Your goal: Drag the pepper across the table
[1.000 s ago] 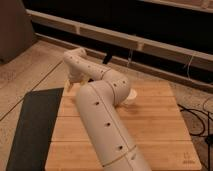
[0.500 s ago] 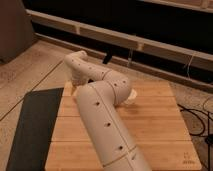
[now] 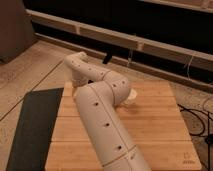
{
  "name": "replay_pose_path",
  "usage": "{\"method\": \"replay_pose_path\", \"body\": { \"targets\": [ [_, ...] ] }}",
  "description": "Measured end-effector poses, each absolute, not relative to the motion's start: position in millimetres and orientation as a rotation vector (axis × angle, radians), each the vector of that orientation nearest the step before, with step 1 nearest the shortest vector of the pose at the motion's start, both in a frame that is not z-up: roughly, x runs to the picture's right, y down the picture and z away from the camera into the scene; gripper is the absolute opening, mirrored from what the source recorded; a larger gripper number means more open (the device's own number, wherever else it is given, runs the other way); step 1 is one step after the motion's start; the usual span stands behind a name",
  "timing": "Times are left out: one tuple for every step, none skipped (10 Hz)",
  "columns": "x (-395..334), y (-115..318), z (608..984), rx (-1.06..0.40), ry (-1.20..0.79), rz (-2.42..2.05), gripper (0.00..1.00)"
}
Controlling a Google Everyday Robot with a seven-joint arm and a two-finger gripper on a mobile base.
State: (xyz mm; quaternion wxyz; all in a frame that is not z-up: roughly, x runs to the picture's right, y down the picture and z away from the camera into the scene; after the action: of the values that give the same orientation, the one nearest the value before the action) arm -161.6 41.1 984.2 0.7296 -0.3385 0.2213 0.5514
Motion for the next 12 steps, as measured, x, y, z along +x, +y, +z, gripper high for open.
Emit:
{"method": "replay_pose_path", "body": {
  "targets": [
    [-156.9, 45.5, 987.0, -0.751, 0.511, 1.222, 0.28],
    [-154.6, 46.3, 988.3, -0.749, 0.519, 1.224, 0.23],
    [-152.5, 45.7, 990.4, -0.741, 0.529, 1.227, 0.19],
    [-153.2, 44.8, 991.7, -0.736, 0.530, 1.227, 0.19],
    [-155.9, 43.3, 992.8, -0.729, 0.529, 1.223, 0.19],
    [-160.5, 42.0, 993.4, -0.724, 0.525, 1.205, 0.19],
    [-168.6, 40.6, 993.6, -0.720, 0.518, 1.181, 0.19],
    [-180.4, 40.0, 993.8, -0.719, 0.511, 1.148, 0.19],
    [-187.6, 39.9, 993.8, -0.719, 0.507, 1.127, 0.19],
    [-202.7, 40.3, 993.8, -0.720, 0.498, 1.089, 0.19],
    [-212.0, 40.7, 993.7, -0.722, 0.492, 1.068, 0.19],
    [-230.9, 41.5, 993.0, -0.725, 0.475, 1.030, 0.19]
  ]
}}
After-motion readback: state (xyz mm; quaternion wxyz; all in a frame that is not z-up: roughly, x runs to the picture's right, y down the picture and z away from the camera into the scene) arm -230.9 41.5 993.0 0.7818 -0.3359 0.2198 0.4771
